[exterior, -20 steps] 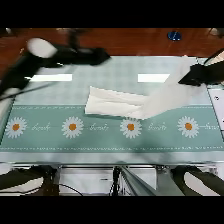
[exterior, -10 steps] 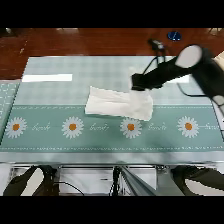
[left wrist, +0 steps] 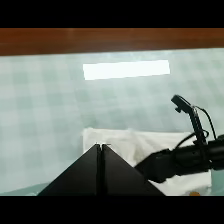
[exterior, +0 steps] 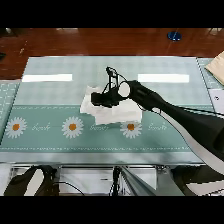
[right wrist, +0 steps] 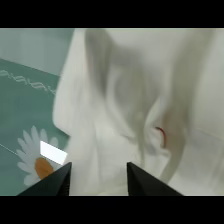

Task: Fold the shirts.

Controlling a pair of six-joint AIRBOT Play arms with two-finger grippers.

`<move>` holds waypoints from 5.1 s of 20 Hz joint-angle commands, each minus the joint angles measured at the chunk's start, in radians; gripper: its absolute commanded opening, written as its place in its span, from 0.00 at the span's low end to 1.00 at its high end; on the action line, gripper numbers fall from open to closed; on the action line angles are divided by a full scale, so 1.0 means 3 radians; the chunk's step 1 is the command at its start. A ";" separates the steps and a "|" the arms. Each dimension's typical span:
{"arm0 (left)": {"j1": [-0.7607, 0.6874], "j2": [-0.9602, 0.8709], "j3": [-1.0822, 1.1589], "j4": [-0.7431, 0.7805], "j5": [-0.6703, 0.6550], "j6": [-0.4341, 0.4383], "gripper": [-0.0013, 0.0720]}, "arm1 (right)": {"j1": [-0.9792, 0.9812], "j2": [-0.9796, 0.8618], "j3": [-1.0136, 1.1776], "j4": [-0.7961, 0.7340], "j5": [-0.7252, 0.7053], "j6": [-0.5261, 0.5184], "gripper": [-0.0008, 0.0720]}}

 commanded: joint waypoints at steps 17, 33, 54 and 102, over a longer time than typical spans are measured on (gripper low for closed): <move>-0.0350 -0.0431 -0.1493 0.0006 0.0252 0.0343 0.58 | -0.2337 0.1408 -0.0596 -0.1493 0.2263 -0.0601 0.81; -0.0350 -0.0449 -0.1493 0.0006 0.0223 0.0253 0.58 | -0.1678 0.0505 -0.1621 0.1129 0.0505 -0.1488 0.26; -0.0350 -0.0449 -0.1493 0.0009 0.0220 0.0256 0.58 | -0.5483 0.2739 -0.0880 -0.2056 0.3590 -0.1172 0.03; -0.1638 -0.1750 -0.0216 0.2420 0.0141 -0.1020 0.58 | -0.2251 0.1298 -0.0585 -0.1495 0.2263 -0.1134 0.58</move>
